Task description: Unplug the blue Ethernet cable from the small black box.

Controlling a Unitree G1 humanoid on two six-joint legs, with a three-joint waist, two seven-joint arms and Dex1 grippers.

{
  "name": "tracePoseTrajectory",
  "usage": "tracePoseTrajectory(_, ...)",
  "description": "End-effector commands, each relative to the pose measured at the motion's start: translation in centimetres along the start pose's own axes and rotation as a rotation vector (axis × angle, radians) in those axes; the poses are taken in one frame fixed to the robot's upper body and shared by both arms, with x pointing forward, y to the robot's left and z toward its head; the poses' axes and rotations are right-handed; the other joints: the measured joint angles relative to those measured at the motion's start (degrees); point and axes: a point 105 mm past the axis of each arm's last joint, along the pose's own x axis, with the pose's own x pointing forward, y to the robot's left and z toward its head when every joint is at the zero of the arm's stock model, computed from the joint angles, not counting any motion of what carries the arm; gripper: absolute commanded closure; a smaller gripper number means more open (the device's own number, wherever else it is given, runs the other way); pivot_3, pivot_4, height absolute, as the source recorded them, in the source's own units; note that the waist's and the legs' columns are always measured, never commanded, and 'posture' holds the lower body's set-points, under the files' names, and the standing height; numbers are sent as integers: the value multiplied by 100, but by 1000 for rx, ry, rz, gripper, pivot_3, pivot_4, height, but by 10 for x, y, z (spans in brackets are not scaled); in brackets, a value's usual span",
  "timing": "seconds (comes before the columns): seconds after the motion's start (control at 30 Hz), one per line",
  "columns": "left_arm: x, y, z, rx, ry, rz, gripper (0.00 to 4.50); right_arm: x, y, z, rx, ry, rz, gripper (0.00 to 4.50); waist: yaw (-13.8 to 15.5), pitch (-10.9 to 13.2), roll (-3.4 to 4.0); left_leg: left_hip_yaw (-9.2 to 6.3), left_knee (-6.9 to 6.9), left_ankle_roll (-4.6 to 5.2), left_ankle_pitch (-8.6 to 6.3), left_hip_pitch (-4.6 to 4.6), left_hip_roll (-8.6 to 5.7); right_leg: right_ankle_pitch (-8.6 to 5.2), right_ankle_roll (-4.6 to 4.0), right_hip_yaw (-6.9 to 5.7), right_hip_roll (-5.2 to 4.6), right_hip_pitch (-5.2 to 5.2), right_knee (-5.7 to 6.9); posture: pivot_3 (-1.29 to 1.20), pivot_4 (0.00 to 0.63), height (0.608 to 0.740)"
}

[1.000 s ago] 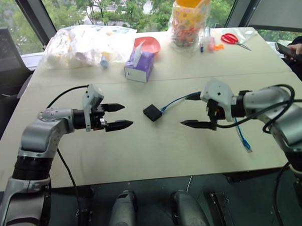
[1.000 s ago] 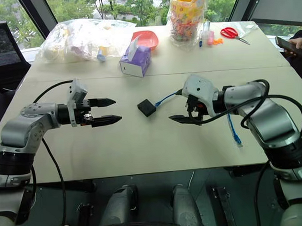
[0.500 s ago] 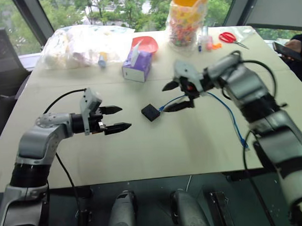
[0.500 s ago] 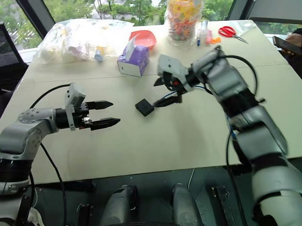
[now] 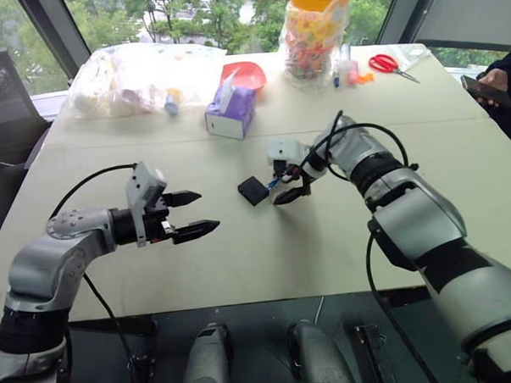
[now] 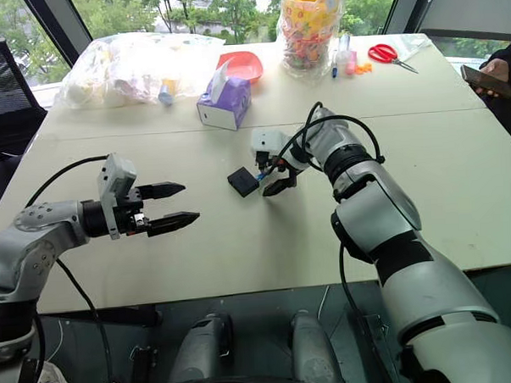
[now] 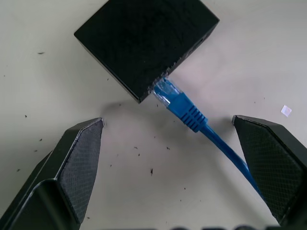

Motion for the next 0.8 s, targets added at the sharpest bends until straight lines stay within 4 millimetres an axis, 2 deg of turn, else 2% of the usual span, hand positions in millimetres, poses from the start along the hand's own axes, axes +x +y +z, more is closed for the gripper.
tracePoseTrajectory(0.03,-10,-2,11,33,-21,29,13,3,-1,9,8,-23,-9,0,-37,0,0,-3,0,-5,3,3,1,0,-1,0,2,-2,12,0,150,735)
tracePoseTrajectory(0.07,-11,-2,10,33,-21,32,0,4,0,10,10,-25,-2,566,-65,0,0,-7,0,-9,5,7,1,-1,-1,0,3,-2,23,0,150,735)
tracePoseTrajectory(0.1,-11,-2,10,31,-21,35,0,5,2,10,12,-27,6,841,-90,0,0,-11,0,-13,8,9,2,-1,-1,0,5,-2,30,0,150,735)
tracePoseTrajectory(0.17,-11,-2,9,31,-20,39,0,7,4,12,18,-32,23,1795,-109,0,0,-20,1,-21,14,9,3,-2,-1,0,9,-2,40,0,150,735)
tracePoseTrajectory(0.23,-10,-2,9,30,-20,42,0,9,6,13,25,-40,36,2939,-112,0,0,-23,2,-22,16,10,4,-1,-1,0,11,-2,43,0,150,735)
tracePoseTrajectory(0.33,-8,-1,9,25,-24,38,0,12,10,13,45,-54,57,4408,-111,0,0,-23,2,-23,16,9,4,-1,-1,0,12,-2,43,0,150,735)
tracePoseTrajectory(0.47,-3,2,12,-7,-51,15,0,8,3,16,19,-120,-4,4460,-106,0,0,-23,1,-23,16,9,4,-1,-1,0,12,-3,42,0,150,735)
tracePoseTrajectory(0.57,1,5,24,-48,-105,-7,0,1,1,23,-15,-197,-21,4460,-106,0,0,-23,6,-23,16,8,4,-1,0,0,12,-2,44,0,150,735)
tracePoseTrajectory(0.7,9,9,46,-87,-181,-62,0,-25,3,42,-218,-389,-169,4460,-53,0,-1,-28,8,-23,17,2,4,-2,2,0,13,-3,45,0,150,735)
tracePoseTrajectory(0.8,18,7,51,-97,-182,-121,0,-44,16,40,-351,-403,-345,4460,-33,0,-1,-29,8,-24,17,-1,4,-5,9,0,13,-4,44,0,150,735)
